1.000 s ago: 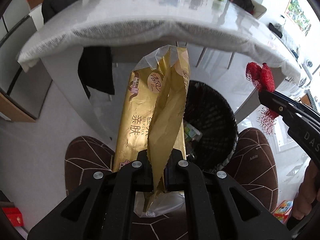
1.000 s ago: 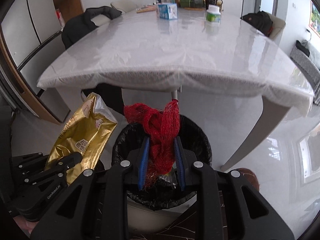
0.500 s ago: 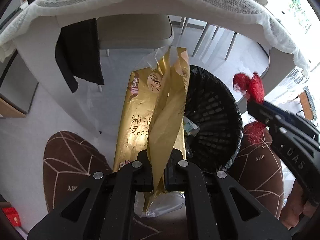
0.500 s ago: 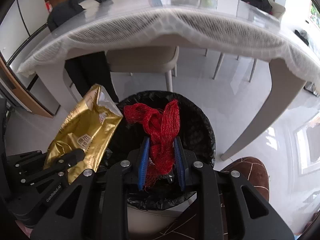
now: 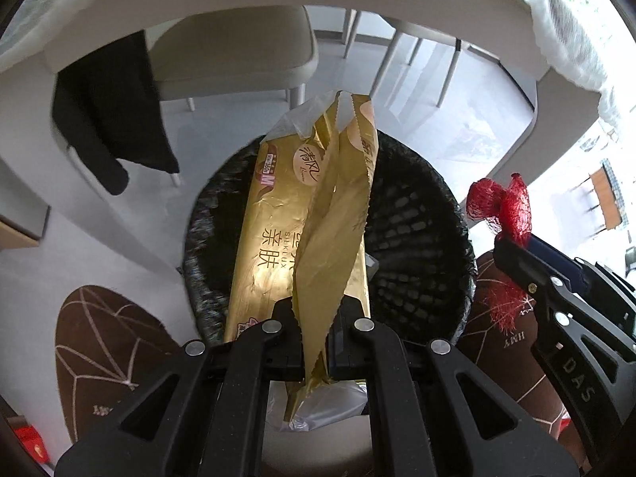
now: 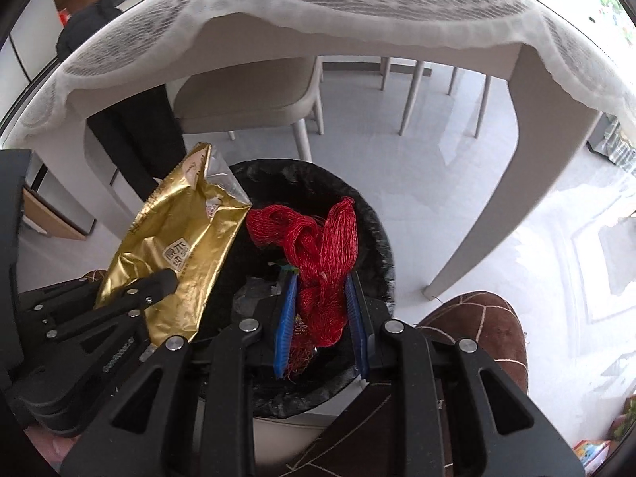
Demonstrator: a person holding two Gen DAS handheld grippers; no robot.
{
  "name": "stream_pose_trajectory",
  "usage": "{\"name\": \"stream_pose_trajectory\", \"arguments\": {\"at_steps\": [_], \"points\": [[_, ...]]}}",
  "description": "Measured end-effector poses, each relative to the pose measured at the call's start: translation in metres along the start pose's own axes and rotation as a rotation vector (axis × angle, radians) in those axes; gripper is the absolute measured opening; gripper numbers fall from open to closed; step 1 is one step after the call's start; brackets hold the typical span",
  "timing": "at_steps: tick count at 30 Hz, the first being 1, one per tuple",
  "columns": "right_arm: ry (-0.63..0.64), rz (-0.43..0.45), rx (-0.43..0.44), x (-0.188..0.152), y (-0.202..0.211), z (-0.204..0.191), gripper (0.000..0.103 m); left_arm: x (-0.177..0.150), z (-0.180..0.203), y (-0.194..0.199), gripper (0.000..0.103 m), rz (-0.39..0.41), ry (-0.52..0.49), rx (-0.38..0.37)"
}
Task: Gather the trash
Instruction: 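Carry the gold bag and the red net over the black trash bin, then open the left gripper over the bin while the right releases the red net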
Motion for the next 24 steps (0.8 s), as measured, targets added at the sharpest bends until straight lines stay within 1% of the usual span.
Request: {"name": "stream_pose_trajectory", "arguments": {"at_steps": [9,12,14,15,16,17,18,19,21,24], "points": [[-0.034,-0.012,-0.025,-0.001,-0.006,0.021,0.023,0.006,0.023,-0.025,0.005,-0.021,-0.036,-0.015],[-0.039,-0.015,-0.029,0.000,-0.008,0.022,0.023,0.006,0.028,-0.031,0.008,-0.017,-0.050,-0.011],[-0.038,-0.017,-0.028,0.000,-0.009,0.021,0.023,0.005,0.029,-0.032,0.011,-0.019,-0.048,-0.013],[-0.035,-0.015,-0.030,0.000,-0.008,0.021,0.023,0.004,0.029,-0.032,0.016,-0.019,-0.047,-0.015],[-0.034,-0.016,-0.030,0.000,-0.008,0.020,0.024,0.004,0.028,-0.032,0.027,-0.017,-0.049,-0.014],[-0.034,-0.018,-0.031,0.002,-0.012,0.016,0.024,0.005,0.027,-0.031,0.034,-0.013,-0.048,-0.010],[-0.035,-0.019,-0.031,0.001,-0.012,0.017,0.024,0.005,0.026,-0.031,0.051,-0.008,-0.044,-0.008],[-0.036,-0.021,-0.031,0.001,-0.013,0.016,0.024,0.005,0.025,-0.030,0.063,0.001,-0.039,-0.003],[-0.037,-0.028,-0.028,0.000,-0.017,0.017,0.024,0.006,0.023,-0.027,0.066,0.013,-0.050,-0.004],[-0.037,-0.034,-0.027,-0.001,-0.020,0.016,0.024,0.004,0.016,-0.023,0.084,0.027,-0.045,0.008]]}}
Point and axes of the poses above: each gripper's, at about its wrist camera, not at the fingertips, and y roughly against the way its jaws point, z to its right, x to its top, the point moved 4 cm from there along -y, roughly the way its jaws point, and after that the axes turned 9 degrees about z, right-handed, at the moved point
